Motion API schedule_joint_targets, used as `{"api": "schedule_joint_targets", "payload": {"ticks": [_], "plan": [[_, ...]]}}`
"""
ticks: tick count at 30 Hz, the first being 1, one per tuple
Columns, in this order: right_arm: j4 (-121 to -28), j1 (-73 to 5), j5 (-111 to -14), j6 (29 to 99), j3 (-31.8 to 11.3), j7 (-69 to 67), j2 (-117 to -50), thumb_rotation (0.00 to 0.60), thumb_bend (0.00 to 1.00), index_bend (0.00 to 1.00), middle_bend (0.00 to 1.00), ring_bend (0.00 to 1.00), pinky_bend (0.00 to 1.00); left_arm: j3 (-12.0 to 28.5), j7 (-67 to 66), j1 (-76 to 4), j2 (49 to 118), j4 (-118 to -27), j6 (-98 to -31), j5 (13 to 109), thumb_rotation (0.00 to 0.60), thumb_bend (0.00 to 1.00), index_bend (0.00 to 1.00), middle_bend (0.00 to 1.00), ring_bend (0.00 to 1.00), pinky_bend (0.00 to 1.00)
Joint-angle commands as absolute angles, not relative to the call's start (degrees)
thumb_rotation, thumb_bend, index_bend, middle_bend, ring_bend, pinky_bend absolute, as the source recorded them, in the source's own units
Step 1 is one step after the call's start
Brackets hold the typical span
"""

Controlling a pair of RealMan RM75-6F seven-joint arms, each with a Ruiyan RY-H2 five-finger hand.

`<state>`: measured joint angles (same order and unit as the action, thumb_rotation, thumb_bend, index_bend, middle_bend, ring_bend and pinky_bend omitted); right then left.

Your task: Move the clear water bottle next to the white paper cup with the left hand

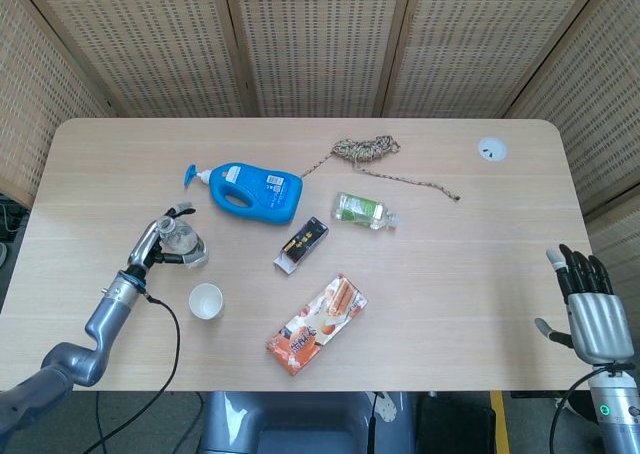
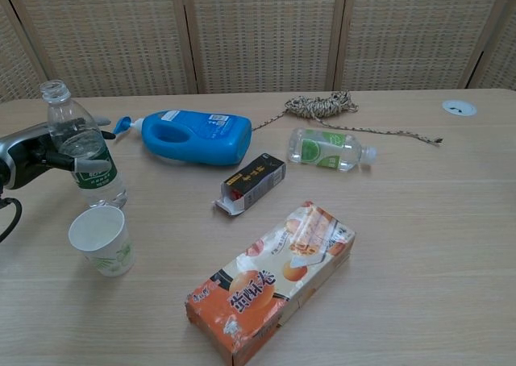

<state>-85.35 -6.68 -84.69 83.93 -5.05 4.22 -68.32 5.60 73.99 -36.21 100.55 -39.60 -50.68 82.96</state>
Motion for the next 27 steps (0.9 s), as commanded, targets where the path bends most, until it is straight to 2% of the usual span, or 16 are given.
{"api": "schedule_joint_targets", "payload": {"ticks": [1,4,6,11,17,20,27], "plan": [[-85.4,-6.6,-84.8,84.0,-5.0,4.1,-68.3,0.6,0.0,0.0,0.0,0.0,0.0,5.3,74.4,-35.9,100.5,-39.4,-51.4,83.4,0.6,0.1,0.0,0.04,0.0,0.13],[-85.5,-6.6,-85.0,84.3,-5.0,4.0,-68.2,0.6,0.0,0.0,0.0,0.0,0.0,4.8,74.5,-35.4,99.8,-40.0,-52.6,84.0,0.6,0.09,0.0,0.0,0.0,0.03],[-85.7,-6.5,-85.3,84.5,-4.9,3.9,-68.1,0.6,0.0,0.0,0.0,0.0,0.0,4.3,74.3,-35.0,98.6,-41.1,-53.5,84.6,0.6,0.09,0.0,0.0,0.0,0.0],[-86.1,-6.3,-85.9,85.0,-4.6,3.7,-67.8,0.6,0.0,0.0,0.0,0.0,0.0,2.8,73.7,-33.6,93.1,-46.5,-56.0,86.2,0.6,0.07,0.0,0.0,0.0,0.0],[-86.9,-5.9,-86.7,85.8,-4.4,3.3,-67.3,0.6,0.0,0.0,0.0,0.0,0.0,0.0,72.1,-31.0,82.7,-55.8,-59.9,88.7,0.6,0.06,0.0,0.0,0.0,0.0],[-87.5,-5.7,-87.4,86.5,-4.3,2.8,-66.8,0.6,0.0,0.0,0.0,0.0,0.0,0.3,62.9,-27.7,78.3,-58.9,-64.8,87.5,0.6,0.04,0.0,0.0,0.0,0.0],[-88.1,-5.4,-87.9,87.2,-4.2,2.0,-66.2,0.6,0.0,0.0,0.0,0.0,0.0,3.6,34.2,-21.5,73.8,-67.7,-71.7,78.9,0.6,0.07,0.0,0.0,0.0,0.0]]}}
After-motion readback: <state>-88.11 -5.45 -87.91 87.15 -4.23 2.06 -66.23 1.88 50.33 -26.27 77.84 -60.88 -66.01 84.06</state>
